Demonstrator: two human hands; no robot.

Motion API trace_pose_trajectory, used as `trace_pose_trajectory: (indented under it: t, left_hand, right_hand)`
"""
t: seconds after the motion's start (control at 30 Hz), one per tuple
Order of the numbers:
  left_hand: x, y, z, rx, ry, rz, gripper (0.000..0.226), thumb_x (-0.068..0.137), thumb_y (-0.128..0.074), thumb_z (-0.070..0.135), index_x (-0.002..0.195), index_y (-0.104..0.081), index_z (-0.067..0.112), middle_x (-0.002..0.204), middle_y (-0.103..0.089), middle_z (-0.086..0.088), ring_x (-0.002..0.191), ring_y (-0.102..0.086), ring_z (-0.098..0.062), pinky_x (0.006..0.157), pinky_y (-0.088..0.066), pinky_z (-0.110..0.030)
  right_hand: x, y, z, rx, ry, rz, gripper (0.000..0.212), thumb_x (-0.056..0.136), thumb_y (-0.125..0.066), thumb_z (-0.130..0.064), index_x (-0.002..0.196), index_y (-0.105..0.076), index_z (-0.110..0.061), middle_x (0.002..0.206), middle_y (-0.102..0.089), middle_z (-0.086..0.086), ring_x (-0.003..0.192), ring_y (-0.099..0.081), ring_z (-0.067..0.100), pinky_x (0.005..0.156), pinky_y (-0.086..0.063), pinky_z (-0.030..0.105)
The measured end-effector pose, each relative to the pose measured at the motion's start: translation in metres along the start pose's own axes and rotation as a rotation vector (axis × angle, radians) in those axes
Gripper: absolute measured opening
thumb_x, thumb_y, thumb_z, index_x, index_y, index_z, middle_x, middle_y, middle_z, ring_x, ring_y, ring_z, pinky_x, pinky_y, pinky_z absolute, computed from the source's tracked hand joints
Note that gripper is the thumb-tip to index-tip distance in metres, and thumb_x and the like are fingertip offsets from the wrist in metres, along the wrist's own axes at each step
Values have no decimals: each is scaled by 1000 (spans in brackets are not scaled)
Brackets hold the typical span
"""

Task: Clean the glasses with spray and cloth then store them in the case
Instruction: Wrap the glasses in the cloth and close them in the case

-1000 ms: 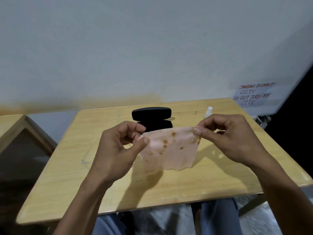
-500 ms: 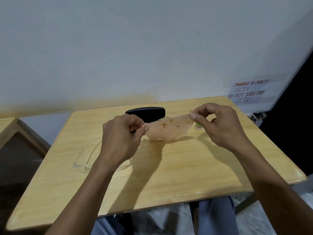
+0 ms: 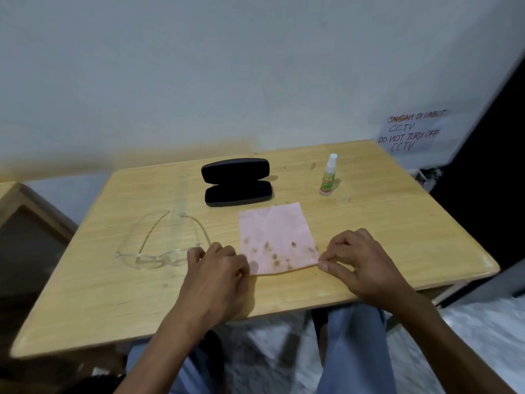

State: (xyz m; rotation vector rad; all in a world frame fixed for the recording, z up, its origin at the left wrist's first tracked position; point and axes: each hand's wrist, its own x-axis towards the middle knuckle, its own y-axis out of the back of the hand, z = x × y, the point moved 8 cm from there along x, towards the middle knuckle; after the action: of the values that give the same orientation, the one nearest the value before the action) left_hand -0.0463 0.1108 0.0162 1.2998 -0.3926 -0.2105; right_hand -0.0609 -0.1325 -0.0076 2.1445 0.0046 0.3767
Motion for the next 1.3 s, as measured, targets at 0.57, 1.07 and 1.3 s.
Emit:
trace_pose_trajectory:
  t: [0.57, 1.07, 1.3]
  left_hand:
    - [-12, 27, -5, -172, 31, 82, 35, 83, -47, 62, 84, -72, 36, 73, -59, 17, 82, -53, -1, 86, -27, -37]
    - [-17, 88, -197, -50, 760, 122, 37, 94, -52, 51, 85, -75, 22, 80, -71, 2, 91, -58, -24, 91, -25, -44]
    - [-16, 70, -213, -249, 783, 116, 27, 91, -62, 42, 79, -76, 22, 78, -72, 6, 85, -59, -20, 88, -27, -41]
  right_hand:
    - [1, 13, -24, 37, -59, 104, 20, 88, -66, -42, 98, -76, -28, 96, -59, -15, 96, -49, 9, 77, -44, 24]
    - [130, -122, -150, 408, -334, -241, 53, 89, -67, -48, 80, -71, 4, 88, -76, 15, 84, -70, 25, 69, -52, 30]
    - [138, -129, -150, 483, -374, -226, 43, 89, -71, -37, 76, -71, 4, 81, -73, 20, 81, -70, 25, 72, -53, 29]
